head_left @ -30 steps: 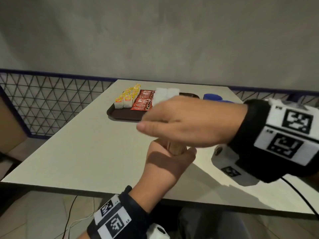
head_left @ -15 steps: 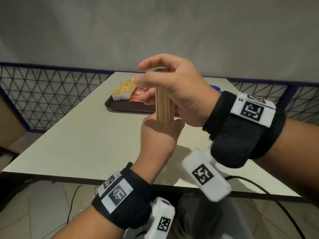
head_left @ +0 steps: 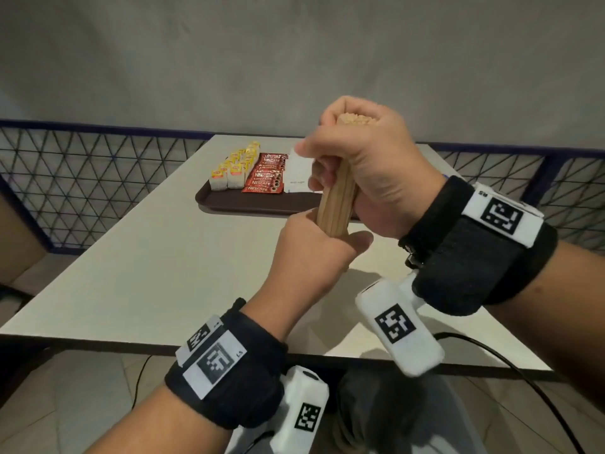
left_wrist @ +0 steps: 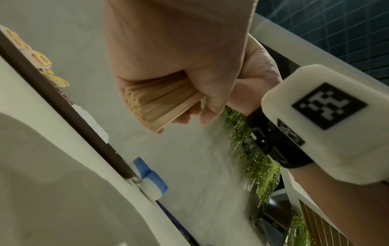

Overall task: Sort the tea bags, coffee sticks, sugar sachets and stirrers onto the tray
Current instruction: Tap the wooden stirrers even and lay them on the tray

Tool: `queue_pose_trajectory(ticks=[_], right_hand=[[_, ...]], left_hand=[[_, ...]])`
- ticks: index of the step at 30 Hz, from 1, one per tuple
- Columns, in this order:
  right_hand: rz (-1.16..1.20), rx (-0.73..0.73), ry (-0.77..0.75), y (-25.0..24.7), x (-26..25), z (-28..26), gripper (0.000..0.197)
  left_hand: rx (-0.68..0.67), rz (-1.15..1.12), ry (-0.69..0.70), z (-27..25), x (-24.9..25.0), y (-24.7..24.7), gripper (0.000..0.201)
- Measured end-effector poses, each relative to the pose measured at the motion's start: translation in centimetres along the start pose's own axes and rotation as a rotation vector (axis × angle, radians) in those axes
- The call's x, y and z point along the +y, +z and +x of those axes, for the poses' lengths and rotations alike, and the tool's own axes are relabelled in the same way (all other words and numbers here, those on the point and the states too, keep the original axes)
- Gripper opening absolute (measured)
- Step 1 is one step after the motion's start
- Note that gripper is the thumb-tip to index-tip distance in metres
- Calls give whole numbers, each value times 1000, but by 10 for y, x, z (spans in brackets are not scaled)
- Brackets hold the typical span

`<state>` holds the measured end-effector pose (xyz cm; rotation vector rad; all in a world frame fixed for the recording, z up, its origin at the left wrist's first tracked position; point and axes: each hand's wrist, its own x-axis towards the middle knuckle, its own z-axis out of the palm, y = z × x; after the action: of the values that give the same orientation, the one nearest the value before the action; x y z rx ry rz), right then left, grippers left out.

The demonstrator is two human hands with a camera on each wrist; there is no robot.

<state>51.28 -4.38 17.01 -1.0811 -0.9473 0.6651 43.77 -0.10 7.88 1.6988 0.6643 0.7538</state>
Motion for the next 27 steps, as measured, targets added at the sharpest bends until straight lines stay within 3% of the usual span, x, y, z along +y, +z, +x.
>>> queue_pose_trajectory(ticks=[3, 6, 9, 10, 13, 15, 18, 20, 23, 27], right_hand=[[8, -18, 3, -8, 1, 2, 31], [-94, -35, 53, -12, 18, -4, 28], [-115, -9, 66, -17, 29, -10, 35], [-115, -5, 49, -20, 28, -11, 36], [-117, 47, -36, -31, 24, -9, 34], [-202, 89, -54, -38, 36, -12, 29], [-410, 86, 75, -45, 67, -23, 22], [-446, 87, 136, -49, 79, -25, 21], [-428, 91, 170, -53, 82, -19, 21], [-351, 111, 123, -43, 68, -12, 23]], left_hand=[[-5, -27, 36, 5, 4, 3, 35], [24, 45, 51, 6, 3, 8, 19], [-92, 65, 40, 1, -4, 9, 15], [-158, 91, 33, 0, -8, 6, 23], [-304, 106, -61, -7, -26, -11, 82], [-236, -59, -150, -10, -39, -27, 85], [-19, -298, -280, -11, -51, -43, 55], [83, -363, -314, -8, -54, -48, 50], [136, -428, -350, -8, -50, -47, 35], [153, -591, -408, -13, -41, -35, 46]])
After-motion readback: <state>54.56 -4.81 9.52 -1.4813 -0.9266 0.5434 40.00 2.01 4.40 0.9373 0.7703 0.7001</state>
